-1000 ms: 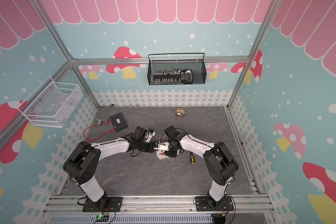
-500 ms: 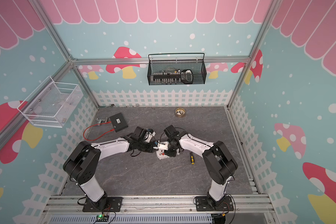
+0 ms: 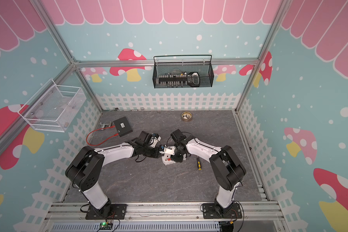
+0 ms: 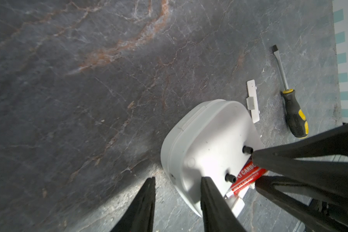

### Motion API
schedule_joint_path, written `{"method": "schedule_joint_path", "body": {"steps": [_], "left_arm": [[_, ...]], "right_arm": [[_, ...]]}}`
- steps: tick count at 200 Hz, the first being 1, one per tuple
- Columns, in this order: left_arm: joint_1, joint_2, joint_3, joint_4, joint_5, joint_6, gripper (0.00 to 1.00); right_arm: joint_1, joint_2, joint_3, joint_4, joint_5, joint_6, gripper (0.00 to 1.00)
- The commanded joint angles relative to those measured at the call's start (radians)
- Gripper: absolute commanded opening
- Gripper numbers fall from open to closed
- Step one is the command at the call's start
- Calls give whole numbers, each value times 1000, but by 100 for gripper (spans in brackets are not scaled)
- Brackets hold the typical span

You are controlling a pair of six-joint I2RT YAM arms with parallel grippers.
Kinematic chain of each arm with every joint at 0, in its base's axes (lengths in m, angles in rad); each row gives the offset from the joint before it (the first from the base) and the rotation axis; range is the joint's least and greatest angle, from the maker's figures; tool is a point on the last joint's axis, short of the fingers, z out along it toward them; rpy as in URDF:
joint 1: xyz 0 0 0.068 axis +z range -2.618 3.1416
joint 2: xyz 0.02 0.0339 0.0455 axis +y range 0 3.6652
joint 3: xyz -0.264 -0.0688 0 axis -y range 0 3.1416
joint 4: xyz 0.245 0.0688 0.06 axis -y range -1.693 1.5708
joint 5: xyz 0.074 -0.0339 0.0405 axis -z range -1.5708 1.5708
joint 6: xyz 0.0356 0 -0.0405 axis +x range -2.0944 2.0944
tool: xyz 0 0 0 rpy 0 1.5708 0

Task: Remove the battery from the alarm

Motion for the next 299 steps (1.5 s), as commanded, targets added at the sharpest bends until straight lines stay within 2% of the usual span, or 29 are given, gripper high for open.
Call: {"method": "schedule_joint_path", "body": {"steps": [1, 95, 148, 190, 217, 244, 299], "left_arm": [[-1, -12, -14, -18, -18, 11, 40], [0, -13, -12, -17, -18, 11, 40], [0, -12, -12, -17, -21, 11, 39], [0, -12, -13, -17, -24, 10, 39], [1, -15, -13, -17, -26, 8, 39], [1, -16, -12, -16, -23, 8, 39], [-3, -29, -12, -16, -21, 5, 39]], "right_arm": [[-9, 30, 7, -35, -27, 20, 28], [-9, 35, 24, -74, -42, 47, 15], [0, -53, 62, -98, -16, 57, 9], [9, -131, 81, -136, 5, 87, 8], [9, -196, 74, -159, 104, 183, 7], [-14, -237, 38, -155, 221, 342, 4], [-71, -189, -17, -82, 383, 685, 4]]}}
